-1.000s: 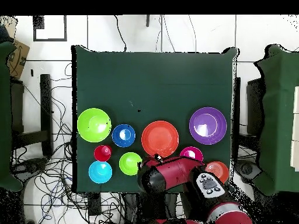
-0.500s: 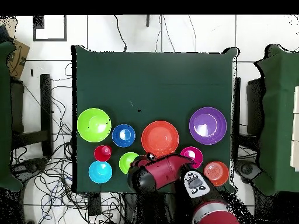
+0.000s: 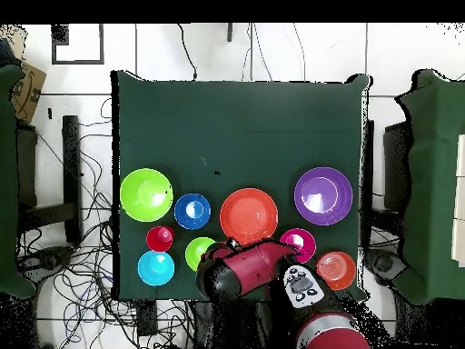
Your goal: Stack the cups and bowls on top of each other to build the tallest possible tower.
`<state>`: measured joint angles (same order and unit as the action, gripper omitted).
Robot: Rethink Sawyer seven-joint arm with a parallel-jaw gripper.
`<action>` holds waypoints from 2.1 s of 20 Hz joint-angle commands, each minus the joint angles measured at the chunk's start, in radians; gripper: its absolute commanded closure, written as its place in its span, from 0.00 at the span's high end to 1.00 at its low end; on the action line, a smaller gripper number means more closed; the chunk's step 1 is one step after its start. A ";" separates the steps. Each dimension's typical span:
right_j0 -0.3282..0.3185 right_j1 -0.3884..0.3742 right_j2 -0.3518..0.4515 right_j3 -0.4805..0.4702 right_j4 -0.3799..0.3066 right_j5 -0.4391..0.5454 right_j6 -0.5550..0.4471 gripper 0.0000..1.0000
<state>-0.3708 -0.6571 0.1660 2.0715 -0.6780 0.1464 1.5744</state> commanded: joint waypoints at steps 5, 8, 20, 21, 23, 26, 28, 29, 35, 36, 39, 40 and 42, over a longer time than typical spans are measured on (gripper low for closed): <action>0.020 0.041 0.066 0.006 0.002 0.035 0.078 1.00; 0.022 0.050 0.065 0.002 0.007 0.040 0.081 1.00; 0.057 0.128 0.017 -0.008 0.006 -0.019 0.130 1.00; 0.060 0.134 0.016 -0.010 0.009 -0.019 0.132 1.00; 0.068 0.145 0.006 -0.014 0.005 -0.026 0.135 1.00; 0.078 0.152 -0.006 -0.017 0.000 -0.036 0.135 1.00; 0.077 0.148 -0.005 -0.017 0.000 -0.033 0.130 1.00; 0.076 0.148 -0.005 -0.017 0.001 -0.030 0.127 1.00; 0.082 0.153 -0.012 -0.021 0.002 -0.035 0.126 1.00; 0.085 0.154 -0.014 -0.022 0.001 -0.036 0.126 1.00; 0.086 0.154 -0.015 -0.022 0.001 -0.036 0.124 1.00; 0.086 0.153 -0.016 -0.021 0.001 -0.035 0.123 1.00; 0.086 0.153 -0.017 -0.022 0.003 -0.032 0.122 1.00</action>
<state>-0.3037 -0.5249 0.1195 2.0707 -0.6774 0.1460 1.5744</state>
